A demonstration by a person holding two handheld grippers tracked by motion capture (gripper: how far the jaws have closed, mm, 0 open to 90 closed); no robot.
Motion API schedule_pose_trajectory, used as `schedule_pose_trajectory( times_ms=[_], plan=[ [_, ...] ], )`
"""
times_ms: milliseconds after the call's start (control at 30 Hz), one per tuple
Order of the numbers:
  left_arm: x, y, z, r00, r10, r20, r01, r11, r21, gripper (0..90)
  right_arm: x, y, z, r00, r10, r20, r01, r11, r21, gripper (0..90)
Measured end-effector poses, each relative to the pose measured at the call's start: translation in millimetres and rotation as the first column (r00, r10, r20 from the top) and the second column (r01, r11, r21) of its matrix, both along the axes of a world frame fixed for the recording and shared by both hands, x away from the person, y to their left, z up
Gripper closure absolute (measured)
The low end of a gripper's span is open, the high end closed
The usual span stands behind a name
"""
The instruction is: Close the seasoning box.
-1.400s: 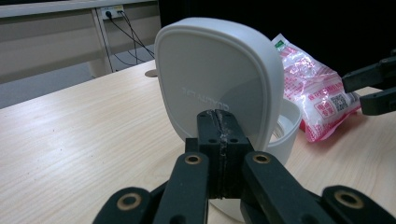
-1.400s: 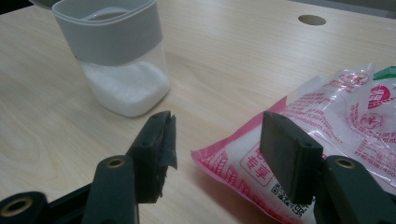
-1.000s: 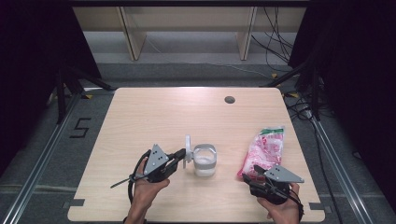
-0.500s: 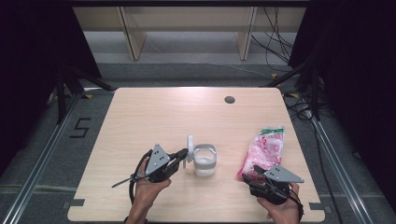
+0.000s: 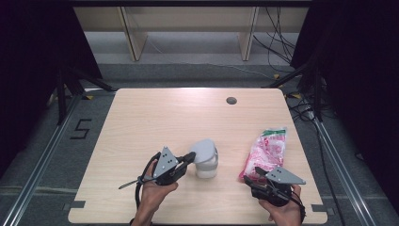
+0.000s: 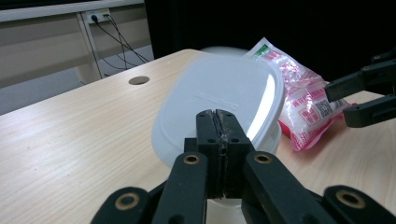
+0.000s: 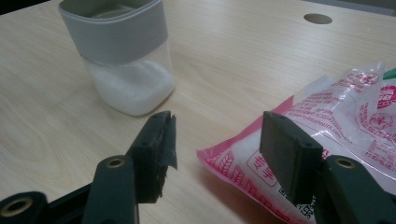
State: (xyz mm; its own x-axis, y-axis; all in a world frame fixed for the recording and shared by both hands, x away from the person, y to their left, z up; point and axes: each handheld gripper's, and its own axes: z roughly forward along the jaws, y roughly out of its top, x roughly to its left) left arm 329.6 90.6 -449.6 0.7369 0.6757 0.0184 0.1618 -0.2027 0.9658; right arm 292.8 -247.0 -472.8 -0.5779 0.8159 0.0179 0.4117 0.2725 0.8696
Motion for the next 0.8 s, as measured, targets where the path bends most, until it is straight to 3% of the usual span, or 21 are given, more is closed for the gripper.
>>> schedule_pose_trajectory(
  times_ms=[167,200,300,333,400,467,500,533,600,667,800],
  plan=[
    [-2.4,6.1,1.9,1.0000,-0.006,-0.001,0.006,0.9994,-0.033,84.8,-0.9,0.6,0.2,0.9997,-0.004,-0.023,0.004,1.000,0.008,44.6],
    [-3.7,6.3,1.8,0.9999,-0.003,-0.013,0.002,0.9992,-0.040,82.4,-0.1,-0.1,0.4,1.0000,-0.001,-0.003,0.001,1.000,-0.001,44.7],
    [-5.2,7.3,1.0,0.9991,-0.033,-0.027,0.032,0.9989,-0.034,74.0,-0.1,0.3,0.3,1.0000,0.003,-0.003,-0.003,1.000,-0.004,44.6],
    [-6.1,7.1,1.0,0.9990,-0.037,-0.025,0.037,0.9988,-0.033,71.1,-2.2,2.1,0.4,0.9993,-0.011,-0.035,0.011,1.000,0.019,44.6],
    [-8.7,7.5,1.0,0.9980,-0.056,-0.028,0.056,0.9982,-0.020,64.8,-0.3,1.4,-0.5,0.9999,0.001,-0.014,-0.001,1.000,0.012,44.6],
    [-10.5,7.0,0.3,0.9973,-0.068,-0.027,0.067,0.9974,-0.026,59.5,-2.8,2.7,0.0,0.9990,-0.018,-0.040,0.018,1.000,0.020,44.6],
    [-11.1,7.0,0.1,0.9971,-0.069,-0.030,0.069,0.9972,-0.028,57.3,0.4,0.4,-0.7,0.9999,0.008,-0.015,-0.008,1.000,0.002,44.5],
    [-11.6,6.4,-0.4,0.9967,-0.077,-0.028,0.075,0.9963,-0.043,55.9,-1.4,1.6,-0.5,0.9994,-0.010,-0.035,0.010,1.000,0.015,44.5],
    [-14.3,6.4,0.3,0.9960,-0.084,-0.030,0.083,0.9957,-0.040,53.0,-1.7,1.8,-0.2,0.9993,-0.010,-0.035,0.011,1.000,0.015,44.3],
    [-15.1,5.8,0.1,0.9950,-0.097,-0.026,0.096,0.9946,-0.040,50.3,1.4,1.1,-1.3,0.9999,0.011,-0.007,-0.011,1.000,-0.002,44.1],
    [-19.5,8.3,0.2,0.9962,-0.083,-0.028,0.082,0.9957,-0.044,46.4,0.3,2.6,-1.2,0.9998,0.007,-0.020,-0.007,1.000,0.020,43.8]
  ],
)
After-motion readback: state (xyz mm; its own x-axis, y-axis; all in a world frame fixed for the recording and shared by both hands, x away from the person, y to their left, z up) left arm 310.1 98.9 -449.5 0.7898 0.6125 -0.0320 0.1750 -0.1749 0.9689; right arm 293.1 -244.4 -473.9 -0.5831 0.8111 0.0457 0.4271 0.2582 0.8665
